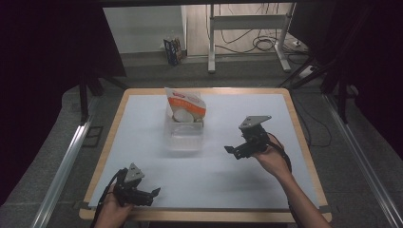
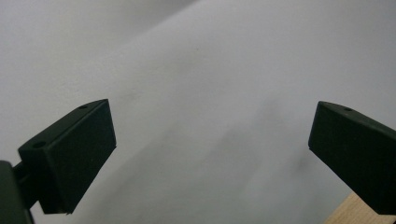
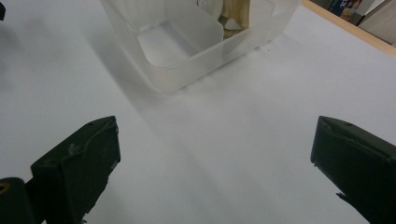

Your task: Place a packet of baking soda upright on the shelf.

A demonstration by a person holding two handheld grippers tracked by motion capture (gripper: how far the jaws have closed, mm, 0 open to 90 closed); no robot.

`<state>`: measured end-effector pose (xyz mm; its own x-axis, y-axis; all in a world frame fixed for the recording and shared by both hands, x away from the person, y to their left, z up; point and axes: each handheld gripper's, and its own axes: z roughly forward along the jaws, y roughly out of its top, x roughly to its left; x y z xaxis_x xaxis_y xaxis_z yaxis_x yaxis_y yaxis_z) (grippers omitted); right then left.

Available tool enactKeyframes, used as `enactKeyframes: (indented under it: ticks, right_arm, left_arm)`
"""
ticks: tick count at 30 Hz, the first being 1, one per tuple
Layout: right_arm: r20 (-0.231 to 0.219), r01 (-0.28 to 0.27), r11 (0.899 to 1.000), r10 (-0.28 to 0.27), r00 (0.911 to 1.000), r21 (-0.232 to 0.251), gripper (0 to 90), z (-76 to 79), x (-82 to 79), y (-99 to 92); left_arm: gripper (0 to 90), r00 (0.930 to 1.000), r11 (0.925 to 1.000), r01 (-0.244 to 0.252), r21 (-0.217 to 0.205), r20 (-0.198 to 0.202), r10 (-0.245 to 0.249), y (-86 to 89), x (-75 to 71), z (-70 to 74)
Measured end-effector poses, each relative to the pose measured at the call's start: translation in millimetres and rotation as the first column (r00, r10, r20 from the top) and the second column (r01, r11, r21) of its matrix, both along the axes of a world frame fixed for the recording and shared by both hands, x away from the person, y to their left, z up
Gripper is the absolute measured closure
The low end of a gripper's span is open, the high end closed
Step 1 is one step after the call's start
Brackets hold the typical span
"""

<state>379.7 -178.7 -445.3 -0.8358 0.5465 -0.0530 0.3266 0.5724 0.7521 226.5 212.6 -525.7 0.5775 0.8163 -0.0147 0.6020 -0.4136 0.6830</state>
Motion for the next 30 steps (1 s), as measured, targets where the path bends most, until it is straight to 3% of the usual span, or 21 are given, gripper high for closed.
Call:
enactKeyframes:
  ticks: [4, 10, 23, 30]
  right_arm:
    - [-0.003, 0.024, 0.999, -0.024, 0.9997, 0.026, 1.2, 0.0, -7.1, -8.2]
    - [-0.004, 0.064, 0.996, -0.064, 0.9979, 0.053, 1.5, -2.0, -19.1, -21.8]
    - [-0.001, 0.132, 0.990, -0.133, 0.9912, 0.058, 1.6, -17.1, -46.9, -51.7]
    - [-0.014, 0.172, 0.985, -0.172, 0.9851, 0.032, 1.6, -33.1, -58.5, -67.6]
  left_arm:
    - [0.7, 0.9999, 0.9998, -0.008, -0.018, -0.011, 0.008, 1.2, 0.3, 0.3]
    - [0.2, 0.9998, 0.9997, -0.019, -0.013, -0.008, 0.019, 0.7, 0.0, 0.4]
    - [0.0, 0.9999, 0.9997, 0.011, -0.021, -0.008, -0.011, -0.4, -1.6, 0.8]
    - [0.0, 0.9988, 0.9988, 0.048, 0.001, 0.005, -0.048, -3.5, -3.1, 0.8]
